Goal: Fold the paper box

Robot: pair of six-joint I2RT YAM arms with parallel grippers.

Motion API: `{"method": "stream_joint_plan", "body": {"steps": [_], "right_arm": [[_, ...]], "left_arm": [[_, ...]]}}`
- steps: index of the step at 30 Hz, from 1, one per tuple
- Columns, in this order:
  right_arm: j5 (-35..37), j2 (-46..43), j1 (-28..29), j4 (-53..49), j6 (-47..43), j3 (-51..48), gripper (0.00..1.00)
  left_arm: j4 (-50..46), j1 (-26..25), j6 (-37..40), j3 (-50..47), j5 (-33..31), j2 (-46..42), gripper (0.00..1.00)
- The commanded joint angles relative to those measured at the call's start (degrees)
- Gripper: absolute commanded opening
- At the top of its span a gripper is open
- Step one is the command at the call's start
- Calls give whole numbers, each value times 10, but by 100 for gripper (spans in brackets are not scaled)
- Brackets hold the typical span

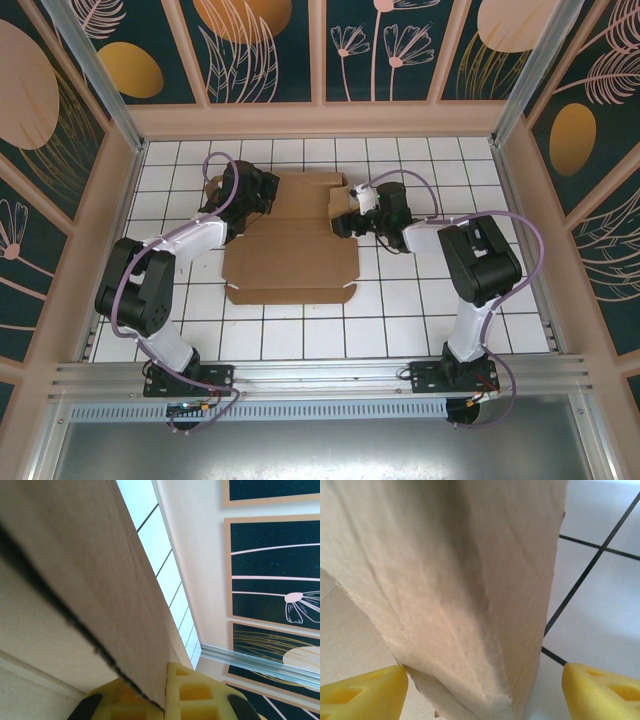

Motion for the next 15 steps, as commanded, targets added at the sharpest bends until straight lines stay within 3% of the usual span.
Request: {"method": "stream_joint_plan", "body": {"steps": [1,9,15], "right_arm": [[17,7,10,-19,-36,31,80],[221,56,38,-78,-9,108,61],[341,55,60,-80,-30,99,49]], "left_arm": [[-27,1,17,-9,9,-4,0],[-24,1,16,-10,9,-4,0],[-28,1,19,-10,3,-8,0]]}}
